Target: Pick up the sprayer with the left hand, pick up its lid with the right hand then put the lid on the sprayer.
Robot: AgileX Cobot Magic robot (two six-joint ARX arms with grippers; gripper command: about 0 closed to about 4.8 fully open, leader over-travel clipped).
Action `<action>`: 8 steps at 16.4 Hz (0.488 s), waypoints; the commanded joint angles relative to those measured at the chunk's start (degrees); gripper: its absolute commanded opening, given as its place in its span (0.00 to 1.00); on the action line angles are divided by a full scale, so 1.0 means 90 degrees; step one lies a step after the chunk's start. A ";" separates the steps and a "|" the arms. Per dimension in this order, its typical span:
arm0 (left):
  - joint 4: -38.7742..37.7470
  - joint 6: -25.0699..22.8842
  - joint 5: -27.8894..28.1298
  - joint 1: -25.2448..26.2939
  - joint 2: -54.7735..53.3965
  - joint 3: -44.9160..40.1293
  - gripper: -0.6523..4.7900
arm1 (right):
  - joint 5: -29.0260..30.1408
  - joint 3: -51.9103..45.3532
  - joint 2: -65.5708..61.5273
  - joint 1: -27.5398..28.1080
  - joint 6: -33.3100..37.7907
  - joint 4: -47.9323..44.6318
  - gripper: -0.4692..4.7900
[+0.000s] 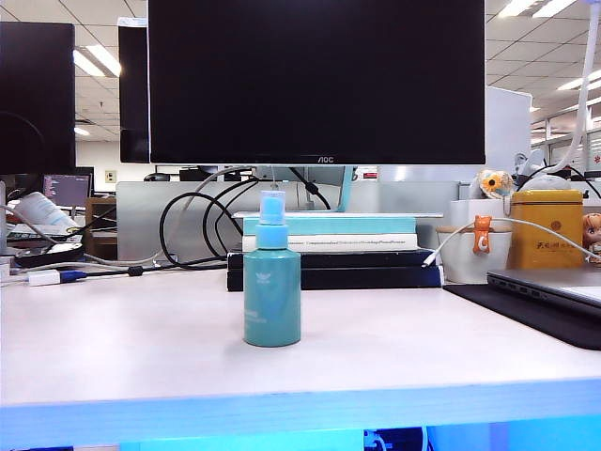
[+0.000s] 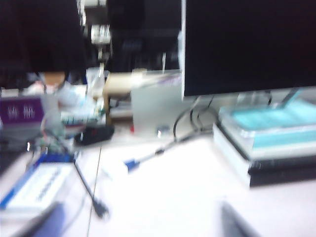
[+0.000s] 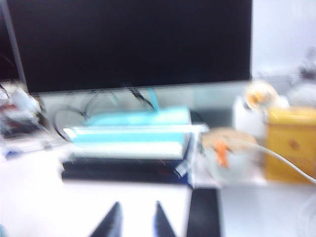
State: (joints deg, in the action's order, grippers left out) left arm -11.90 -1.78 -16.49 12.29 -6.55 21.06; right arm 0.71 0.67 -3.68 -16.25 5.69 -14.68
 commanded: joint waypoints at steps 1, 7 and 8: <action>0.0352 0.0024 -0.0182 -0.0007 0.0034 -0.0262 0.37 | -0.0255 -0.0039 0.0017 0.0000 -0.0612 0.0481 0.18; 0.1149 0.0039 -0.0367 -0.0005 0.0719 -0.1435 0.11 | -0.0736 -0.0039 0.0019 0.0019 -0.0826 0.0342 0.09; 0.1333 0.0012 -0.0517 -0.0002 0.0719 -0.1532 0.11 | -0.0736 -0.0039 0.0046 0.0034 -0.0823 0.0629 0.09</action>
State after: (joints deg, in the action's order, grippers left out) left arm -1.65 -1.52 -20.16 12.27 -0.36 7.29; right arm -5.61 0.67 -3.27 -16.03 -1.56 -9.91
